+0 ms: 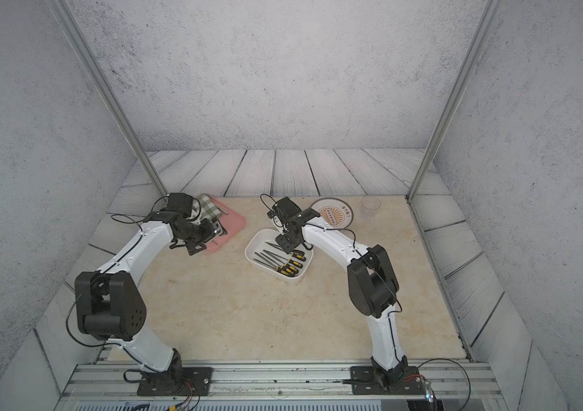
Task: Put the file tool into the storage box
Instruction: Adjust the file tool in the storage box.
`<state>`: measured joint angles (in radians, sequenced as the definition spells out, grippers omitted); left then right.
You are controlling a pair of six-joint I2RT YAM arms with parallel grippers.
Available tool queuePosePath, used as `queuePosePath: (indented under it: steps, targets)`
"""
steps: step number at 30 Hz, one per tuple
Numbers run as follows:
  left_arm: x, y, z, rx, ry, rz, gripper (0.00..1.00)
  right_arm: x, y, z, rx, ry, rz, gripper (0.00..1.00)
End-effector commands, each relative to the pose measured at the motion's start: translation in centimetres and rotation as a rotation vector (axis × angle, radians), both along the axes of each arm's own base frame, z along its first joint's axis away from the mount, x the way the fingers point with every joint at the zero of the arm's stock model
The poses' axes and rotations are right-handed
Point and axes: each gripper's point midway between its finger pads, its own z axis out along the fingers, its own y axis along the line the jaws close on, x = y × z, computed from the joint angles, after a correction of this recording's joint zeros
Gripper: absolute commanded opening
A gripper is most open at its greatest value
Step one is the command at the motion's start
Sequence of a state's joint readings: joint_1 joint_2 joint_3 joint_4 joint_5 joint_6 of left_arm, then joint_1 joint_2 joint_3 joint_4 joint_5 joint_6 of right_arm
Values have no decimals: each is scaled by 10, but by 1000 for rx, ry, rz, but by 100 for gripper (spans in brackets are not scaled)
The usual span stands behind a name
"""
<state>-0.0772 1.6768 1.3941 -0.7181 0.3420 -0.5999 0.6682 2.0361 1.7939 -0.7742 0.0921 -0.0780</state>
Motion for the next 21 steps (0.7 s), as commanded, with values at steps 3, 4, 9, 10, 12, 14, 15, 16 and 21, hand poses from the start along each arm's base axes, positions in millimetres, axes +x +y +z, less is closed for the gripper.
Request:
queuePosePath:
  steps: [3, 4, 9, 10, 12, 14, 15, 16, 21]
  targets:
    - [1, -4, -1, -8, -6, -6, 98, -15, 8, -30, 42, 124, -35, 52]
    - [1, -4, -2, -5, -4, -6, 98, -16, 9, -38, 42, 141, -30, 52]
    - [-2, -4, -2, -4, 6, -9, 98, -15, 8, -63, 11, 163, -36, 50]
    - [-3, -4, -2, -5, 7, -9, 98, -14, 8, -66, 6, 162, -34, 50]
    - [-5, -4, -3, -5, 9, -9, 98, -12, 8, -74, -6, 163, -25, 50]
    - [-6, -3, -3, -3, 11, -9, 98, -11, 8, -81, -23, 170, -15, 50]
    - [-6, -3, -4, -3, 12, -10, 98, -10, 8, -85, -34, 171, -13, 50]
    - [-6, -3, -4, -2, 14, -12, 98, -9, 6, -88, -45, 169, -15, 50]
    - [-9, -3, -7, 4, 25, -20, 98, 4, -4, -94, -106, 101, -52, 50]
